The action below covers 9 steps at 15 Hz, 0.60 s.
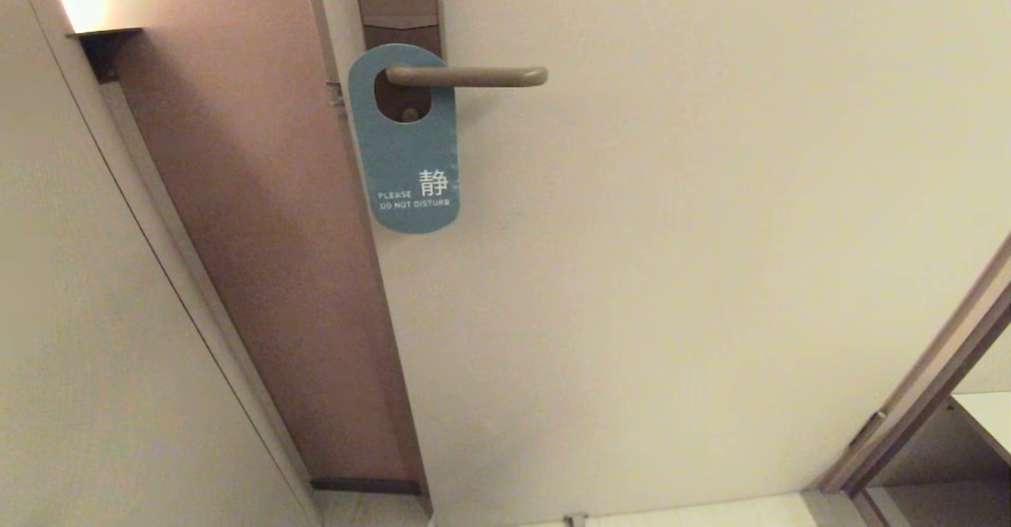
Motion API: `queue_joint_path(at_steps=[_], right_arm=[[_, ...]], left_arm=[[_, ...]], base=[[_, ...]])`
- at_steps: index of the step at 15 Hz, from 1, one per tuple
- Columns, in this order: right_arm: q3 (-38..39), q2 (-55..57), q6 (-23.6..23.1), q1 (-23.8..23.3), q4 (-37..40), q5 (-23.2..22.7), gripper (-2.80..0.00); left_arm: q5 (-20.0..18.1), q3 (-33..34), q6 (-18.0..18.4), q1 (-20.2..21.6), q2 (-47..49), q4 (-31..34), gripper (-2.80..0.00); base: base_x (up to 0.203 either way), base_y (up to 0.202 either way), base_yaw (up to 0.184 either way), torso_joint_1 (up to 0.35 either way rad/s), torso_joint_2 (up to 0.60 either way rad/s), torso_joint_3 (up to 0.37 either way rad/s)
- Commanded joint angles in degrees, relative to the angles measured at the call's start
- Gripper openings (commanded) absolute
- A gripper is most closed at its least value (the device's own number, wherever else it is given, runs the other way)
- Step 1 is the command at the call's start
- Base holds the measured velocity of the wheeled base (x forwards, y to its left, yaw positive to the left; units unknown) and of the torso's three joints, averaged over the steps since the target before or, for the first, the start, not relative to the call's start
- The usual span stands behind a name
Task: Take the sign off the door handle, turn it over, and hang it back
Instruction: Take down the sign
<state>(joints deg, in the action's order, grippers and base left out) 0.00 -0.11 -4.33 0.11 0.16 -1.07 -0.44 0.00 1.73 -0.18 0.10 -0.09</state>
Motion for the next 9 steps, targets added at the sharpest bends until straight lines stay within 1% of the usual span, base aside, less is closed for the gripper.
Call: queue_joint_path(at_steps=[1, 9], right_arm=[[0.00, 0.11, -0.07, 0.07, 0.02, -0.07, -2.80], [0.00, 0.11, -0.07, 0.06, 0.02, 0.02, -2.80]], left_arm=[[0.00, 0.00, 0.03, 0.01, 0.08, -0.08, -2.80], [0.00, 0.00, 0.03, 0.01, 0.08, 0.01, -2.80]], base=[[0.000, 0.000, 0.000, 0.000, 0.00, 0.000], [0.000, 0.000, 0.000, 0.000, 0.00, 0.000]])
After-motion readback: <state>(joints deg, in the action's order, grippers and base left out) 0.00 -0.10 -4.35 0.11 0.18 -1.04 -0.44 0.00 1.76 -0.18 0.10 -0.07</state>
